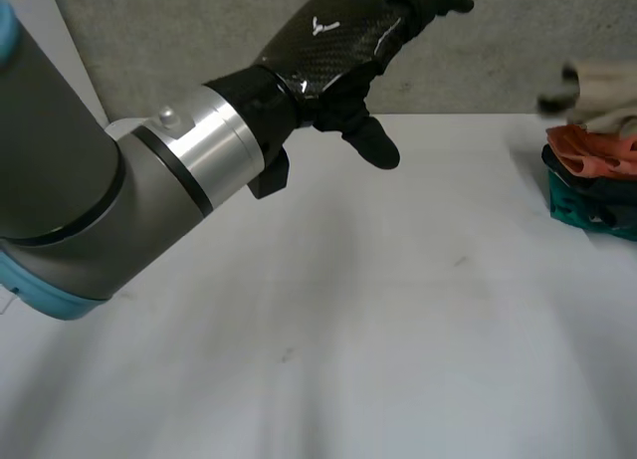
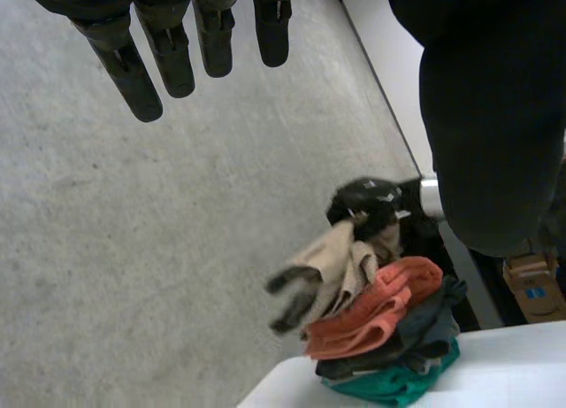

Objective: Fold the laundry.

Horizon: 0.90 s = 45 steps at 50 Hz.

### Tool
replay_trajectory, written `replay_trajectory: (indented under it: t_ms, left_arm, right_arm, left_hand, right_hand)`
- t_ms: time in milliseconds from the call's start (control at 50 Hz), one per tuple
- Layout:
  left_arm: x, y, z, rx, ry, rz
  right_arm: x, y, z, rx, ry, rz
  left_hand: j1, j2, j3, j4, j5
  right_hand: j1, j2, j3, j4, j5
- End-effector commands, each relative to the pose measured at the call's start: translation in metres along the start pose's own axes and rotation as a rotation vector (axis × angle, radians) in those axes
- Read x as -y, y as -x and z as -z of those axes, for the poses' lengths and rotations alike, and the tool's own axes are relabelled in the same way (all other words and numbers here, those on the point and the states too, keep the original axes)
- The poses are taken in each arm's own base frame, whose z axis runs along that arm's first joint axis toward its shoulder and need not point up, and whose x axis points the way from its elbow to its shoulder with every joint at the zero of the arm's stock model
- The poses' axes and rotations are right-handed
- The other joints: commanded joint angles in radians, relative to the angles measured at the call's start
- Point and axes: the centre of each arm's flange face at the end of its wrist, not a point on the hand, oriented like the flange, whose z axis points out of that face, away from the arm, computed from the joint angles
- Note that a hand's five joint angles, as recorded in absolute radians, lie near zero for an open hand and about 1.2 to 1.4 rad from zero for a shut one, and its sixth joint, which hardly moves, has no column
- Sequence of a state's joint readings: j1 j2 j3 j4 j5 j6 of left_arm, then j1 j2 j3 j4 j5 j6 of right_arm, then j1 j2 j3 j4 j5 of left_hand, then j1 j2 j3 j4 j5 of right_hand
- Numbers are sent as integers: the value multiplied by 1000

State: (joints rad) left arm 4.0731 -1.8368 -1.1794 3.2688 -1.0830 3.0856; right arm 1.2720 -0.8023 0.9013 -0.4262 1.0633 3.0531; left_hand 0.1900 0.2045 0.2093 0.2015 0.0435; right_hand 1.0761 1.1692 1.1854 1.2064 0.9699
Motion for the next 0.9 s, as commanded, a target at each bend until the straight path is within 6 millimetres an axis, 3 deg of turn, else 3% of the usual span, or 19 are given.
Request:
replay_trajectory:
  t_ms: [20, 60, 120, 180, 260, 280, 360, 400, 420, 540, 600, 700, 740, 820, 840, 900]
  left_arm:
    - [-17, 1, -3, -1, 37, 17]
    - [-19, 1, -3, -1, 42, 18]
    - [-19, 0, -4, -1, 41, 16]
    - [-17, 0, -4, -1, 36, 18]
    - [-14, -1, -4, -3, 29, 16]
    - [-13, -1, -3, -5, 27, 16]
    - [-10, -8, -3, -20, 24, 18]
    - [-8, -14, -2, -32, 19, 17]
    - [-7, -16, -2, -37, 19, 19]
    - [-7, -23, 2, -47, 28, 25]
    - [0, -24, 4, -49, 10, 18]
    - [19, -24, 4, -44, -41, -3]
    - [38, -20, 3, -15, -94, -15]
    - [70, -9, 1, 79, -190, -4]
    - [77, -6, 1, 96, -210, -1]
    - [99, 0, 4, 161, -270, -7]
  right_arm:
    - [-85, -9, 28, 107, 154, -42]
    - [-90, -11, 35, 105, 175, -20]
    - [-89, -14, 41, 93, 190, 4]
    - [-77, -15, 42, 87, 186, -2]
    - [-31, -20, 43, 73, 154, -20]
    - [-12, -20, 45, 70, 151, -34]
    - [27, -26, 56, 39, 163, -43]
    - [36, -39, 65, -16, 193, -45]
    - [47, -57, 75, -95, 228, -41]
    - [59, -113, 108, -345, 398, 92]
    - [67, -138, 113, -430, 452, 294]
    - [106, -163, 100, -611, 366, 461]
    - [119, -163, 93, -639, 300, 469]
    - [150, -145, 74, -624, 107, 440]
    - [178, -126, 68, -600, 6, 427]
    - [218, -90, 64, -540, -134, 388]
  left_hand:
    - [9, -6, -10, -3, -19]
    - [9, -6, -10, -3, -19]
    - [12, -3, -7, 0, -16]
    - [12, -3, -7, 0, -16]
    - [12, -3, -7, 0, -16]
    - [12, -3, -7, 0, -16]
    - [12, -3, -7, 0, -16]
    - [12, -3, -7, 0, -16]
    - [12, -3, -7, 0, -16]
    - [12, -3, -7, 0, -16]
    - [12, -3, -7, 0, -16]
    - [12, -3, -7, 0, -16]
    - [12, -3, -7, 0, -16]
    - [18, 3, -2, 6, -10]
    - [18, 3, -2, 6, -10]
    - [21, 6, 1, 9, -8]
  right_hand:
    - [320, 227, 211, 190, 252]
    - [240, 147, 130, 110, 172]
    - [-902, -995, -1011, -1032, -970]
    - [-902, -995, -1011, -1032, -970]
    - [-902, -995, -1011, -1032, -970]
    - [-902, -995, -1011, -1032, -970]
    - [-902, -995, -1011, -1032, -970]
    - [-902, -995, -1011, -1032, -970]
    - [-902, -995, -1011, -1032, -970]
    - [-902, -995, -1011, -1032, -970]
    - [-902, -995, -1011, -1032, -970]
    - [-902, -995, -1011, -1032, -970]
    - [-902, -995, -1011, -1032, -970]
    - [-902, -995, -1011, -1032, -970]
    - [-902, -995, -1011, -1032, -970]
    - [-902, -995, -1011, -1032, -970]
